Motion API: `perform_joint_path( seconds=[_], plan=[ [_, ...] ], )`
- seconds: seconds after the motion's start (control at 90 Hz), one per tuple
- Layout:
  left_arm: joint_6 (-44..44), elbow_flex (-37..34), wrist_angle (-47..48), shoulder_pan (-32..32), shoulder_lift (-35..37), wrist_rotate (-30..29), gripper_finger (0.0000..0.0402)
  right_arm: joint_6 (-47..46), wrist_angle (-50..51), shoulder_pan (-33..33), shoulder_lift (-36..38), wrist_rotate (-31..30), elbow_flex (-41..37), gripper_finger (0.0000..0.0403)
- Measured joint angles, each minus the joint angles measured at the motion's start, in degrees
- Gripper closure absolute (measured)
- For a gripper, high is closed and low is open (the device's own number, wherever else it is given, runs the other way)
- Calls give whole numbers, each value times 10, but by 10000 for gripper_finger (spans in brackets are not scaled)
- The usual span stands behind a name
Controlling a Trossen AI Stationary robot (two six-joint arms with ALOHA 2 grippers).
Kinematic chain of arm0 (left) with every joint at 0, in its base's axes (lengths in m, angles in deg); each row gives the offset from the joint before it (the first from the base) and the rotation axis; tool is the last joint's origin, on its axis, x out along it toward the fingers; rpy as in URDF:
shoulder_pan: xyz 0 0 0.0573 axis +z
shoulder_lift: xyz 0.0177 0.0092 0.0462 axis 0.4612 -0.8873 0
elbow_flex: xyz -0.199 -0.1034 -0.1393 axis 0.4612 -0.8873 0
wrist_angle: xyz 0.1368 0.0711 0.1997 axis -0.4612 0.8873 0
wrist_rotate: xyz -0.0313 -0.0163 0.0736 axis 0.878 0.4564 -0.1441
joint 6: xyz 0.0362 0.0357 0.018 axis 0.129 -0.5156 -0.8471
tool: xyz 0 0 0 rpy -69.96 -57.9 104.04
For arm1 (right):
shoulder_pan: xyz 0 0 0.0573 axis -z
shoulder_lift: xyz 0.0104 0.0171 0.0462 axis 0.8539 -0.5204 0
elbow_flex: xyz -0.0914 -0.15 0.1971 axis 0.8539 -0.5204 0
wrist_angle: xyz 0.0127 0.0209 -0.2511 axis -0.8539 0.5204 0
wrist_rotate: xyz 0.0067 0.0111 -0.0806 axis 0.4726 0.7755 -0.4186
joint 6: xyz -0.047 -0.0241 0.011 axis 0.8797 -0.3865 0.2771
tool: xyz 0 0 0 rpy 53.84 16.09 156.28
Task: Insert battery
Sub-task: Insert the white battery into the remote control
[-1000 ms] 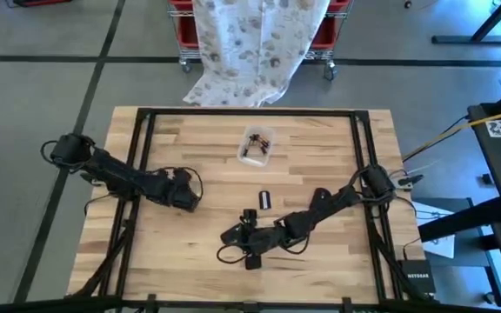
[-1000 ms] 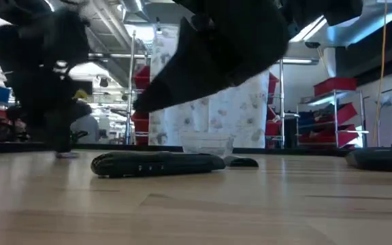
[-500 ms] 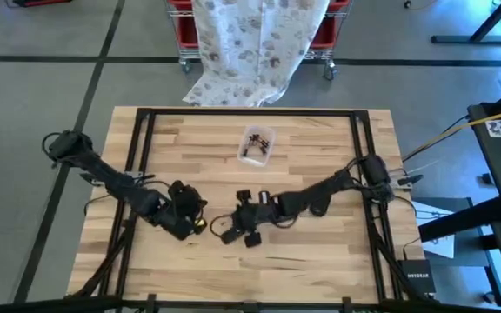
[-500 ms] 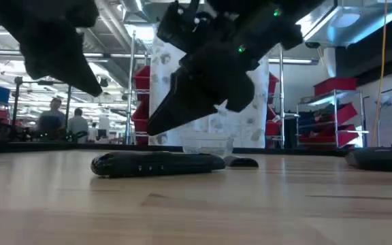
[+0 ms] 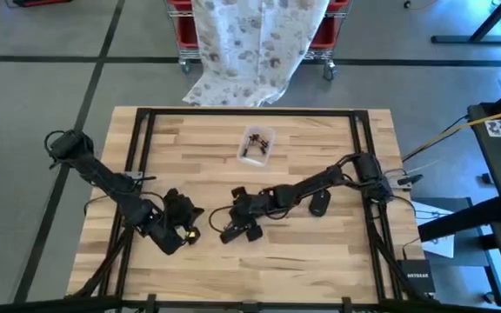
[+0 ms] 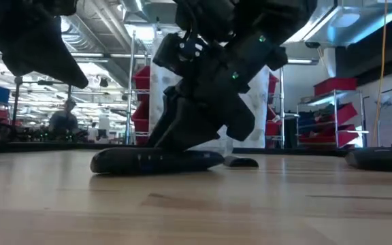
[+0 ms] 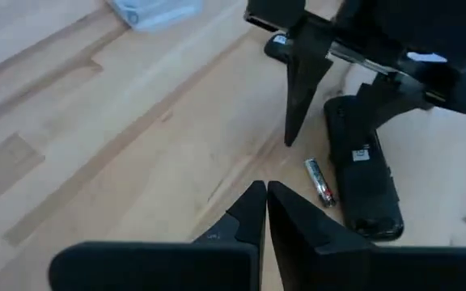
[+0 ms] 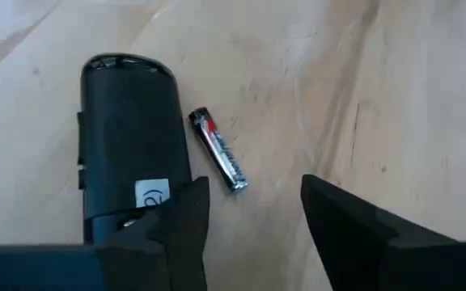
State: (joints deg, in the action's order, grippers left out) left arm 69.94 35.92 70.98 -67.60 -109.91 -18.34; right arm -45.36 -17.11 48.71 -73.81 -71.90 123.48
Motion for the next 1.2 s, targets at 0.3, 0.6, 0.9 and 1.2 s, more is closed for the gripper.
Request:
perform_joint_path(
  seconds=[0.3,0.6,0.9,1.2],
  plan=[
    [0,0,-3,0,0,-9,402,30,-18,11,-5,42,11,217],
    [-18,0,-34,-12,0,-9,402,33,-24,9,-45,77,64,217],
    [-23,0,-36,-12,-3,-9,402,29,16,10,-24,48,66,217],
    [-29,0,-36,-12,-3,-11,401,19,0,10,-10,52,66,217]
  ],
)
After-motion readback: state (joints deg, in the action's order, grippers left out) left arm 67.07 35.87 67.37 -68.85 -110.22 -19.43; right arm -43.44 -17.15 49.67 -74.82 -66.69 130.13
